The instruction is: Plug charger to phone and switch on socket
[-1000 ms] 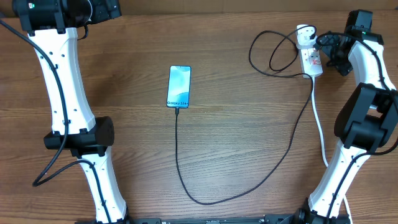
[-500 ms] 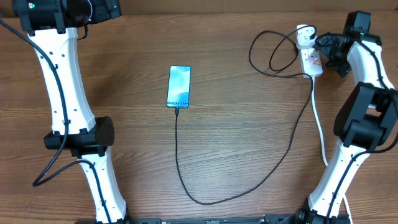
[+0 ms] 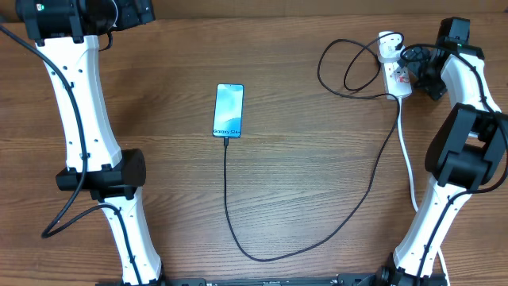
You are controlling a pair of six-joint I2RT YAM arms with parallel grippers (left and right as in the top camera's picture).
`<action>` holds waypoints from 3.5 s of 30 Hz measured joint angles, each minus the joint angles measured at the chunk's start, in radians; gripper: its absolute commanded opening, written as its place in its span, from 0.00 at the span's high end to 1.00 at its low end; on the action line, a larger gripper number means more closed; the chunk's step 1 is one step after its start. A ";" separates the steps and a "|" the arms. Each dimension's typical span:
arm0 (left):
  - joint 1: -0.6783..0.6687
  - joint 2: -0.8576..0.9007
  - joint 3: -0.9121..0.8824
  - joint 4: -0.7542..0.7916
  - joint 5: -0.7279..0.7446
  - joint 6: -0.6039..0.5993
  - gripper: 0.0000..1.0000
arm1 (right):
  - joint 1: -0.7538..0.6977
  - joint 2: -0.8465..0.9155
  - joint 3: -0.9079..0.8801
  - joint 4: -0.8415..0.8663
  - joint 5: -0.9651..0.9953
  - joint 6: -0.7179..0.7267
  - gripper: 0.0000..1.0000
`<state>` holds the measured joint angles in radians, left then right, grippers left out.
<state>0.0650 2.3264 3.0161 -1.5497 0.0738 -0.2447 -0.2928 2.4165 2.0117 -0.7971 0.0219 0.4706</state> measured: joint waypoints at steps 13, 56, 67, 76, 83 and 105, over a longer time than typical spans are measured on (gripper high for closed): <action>0.000 0.000 0.000 0.000 0.000 0.000 0.00 | 0.000 0.001 0.000 0.004 -0.018 0.001 0.00; 0.000 0.000 0.000 0.000 0.000 0.000 0.00 | 0.000 0.002 0.000 0.027 -0.018 0.052 0.00; 0.000 0.000 0.000 0.000 0.000 0.000 0.00 | -0.002 0.014 0.000 0.042 -0.018 0.053 0.00; 0.000 0.000 0.000 0.000 0.000 0.000 0.00 | -0.003 0.014 0.000 0.023 -0.013 0.054 0.00; 0.000 0.000 0.000 0.000 0.000 0.000 0.01 | -0.005 0.014 0.000 0.012 -0.007 0.053 0.00; 0.000 0.000 0.000 0.000 0.000 0.000 0.00 | 0.002 0.014 0.000 0.021 0.005 0.052 0.00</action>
<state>0.0650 2.3264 3.0161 -1.5497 0.0738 -0.2447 -0.2909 2.4306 2.0121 -0.7757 0.0265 0.5228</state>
